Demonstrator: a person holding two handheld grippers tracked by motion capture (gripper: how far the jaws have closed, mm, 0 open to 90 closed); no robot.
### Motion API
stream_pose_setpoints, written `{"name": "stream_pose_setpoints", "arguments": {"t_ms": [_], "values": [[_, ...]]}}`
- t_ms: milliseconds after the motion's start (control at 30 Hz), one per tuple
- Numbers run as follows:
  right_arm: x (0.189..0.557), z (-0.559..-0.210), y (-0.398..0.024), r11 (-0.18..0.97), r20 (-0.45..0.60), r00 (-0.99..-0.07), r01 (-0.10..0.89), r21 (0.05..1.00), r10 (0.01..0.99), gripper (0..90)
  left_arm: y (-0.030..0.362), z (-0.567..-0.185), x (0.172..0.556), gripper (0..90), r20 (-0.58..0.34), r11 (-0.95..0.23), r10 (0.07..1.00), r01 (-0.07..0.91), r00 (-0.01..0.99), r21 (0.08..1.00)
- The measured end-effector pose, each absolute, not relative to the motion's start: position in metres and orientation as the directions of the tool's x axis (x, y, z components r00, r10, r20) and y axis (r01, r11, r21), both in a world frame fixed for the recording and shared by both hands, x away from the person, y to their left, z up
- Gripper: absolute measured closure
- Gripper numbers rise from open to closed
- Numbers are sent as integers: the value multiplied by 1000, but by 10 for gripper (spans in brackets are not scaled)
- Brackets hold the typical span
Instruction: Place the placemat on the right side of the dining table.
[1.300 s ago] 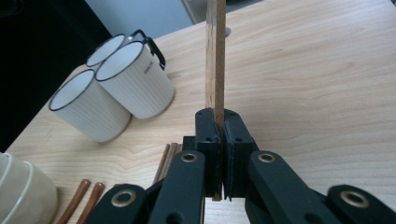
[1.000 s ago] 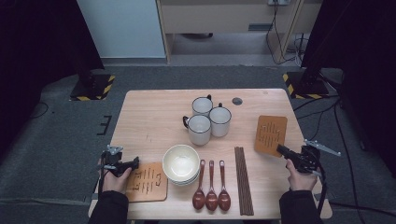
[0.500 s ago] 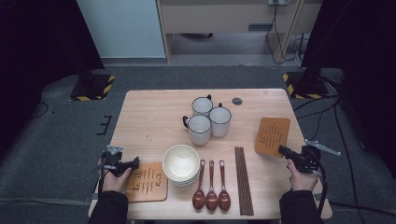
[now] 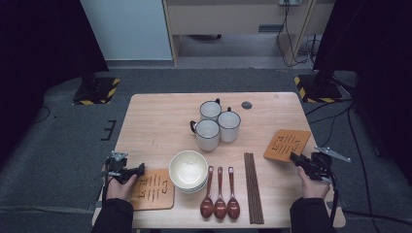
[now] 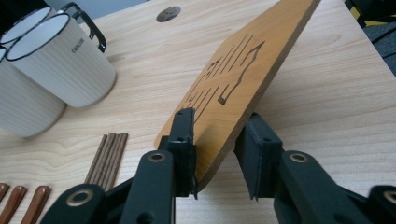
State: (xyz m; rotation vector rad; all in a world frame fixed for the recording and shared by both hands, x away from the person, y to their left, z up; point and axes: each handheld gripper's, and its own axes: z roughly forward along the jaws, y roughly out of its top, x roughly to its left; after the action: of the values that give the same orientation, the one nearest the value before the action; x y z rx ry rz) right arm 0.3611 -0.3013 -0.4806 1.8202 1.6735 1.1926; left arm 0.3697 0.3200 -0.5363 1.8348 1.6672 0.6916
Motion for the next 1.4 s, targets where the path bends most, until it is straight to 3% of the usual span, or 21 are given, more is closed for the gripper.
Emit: {"name": "stream_pose_setpoints", "arguments": {"t_ms": [367, 767, 967, 1233, 1400], "values": [[365, -488, -302, -208, 309, -47, 642, 738, 950, 586, 320, -536, 370, 27, 5, -70, 996, 707, 94, 704], [371, -499, -302, -152, 224, -18, 682, 715, 974, 490, 320, -536, 370, 27, 5, -70, 996, 707, 93, 704], [373, -503, -302, -114, 173, -11, 706, 699, 985, 495, 320, -536, 370, 27, 5, -70, 996, 707, 94, 704], [376, -507, -296, -59, 108, -29, 687, 724, 994, 335, 320, -536, 370, 27, 5, -70, 996, 707, 93, 704], [380, -509, -293, -68, 117, -25, 686, 724, 993, 304, 320, -536, 370, 27, 5, -70, 996, 707, 94, 704]]}}
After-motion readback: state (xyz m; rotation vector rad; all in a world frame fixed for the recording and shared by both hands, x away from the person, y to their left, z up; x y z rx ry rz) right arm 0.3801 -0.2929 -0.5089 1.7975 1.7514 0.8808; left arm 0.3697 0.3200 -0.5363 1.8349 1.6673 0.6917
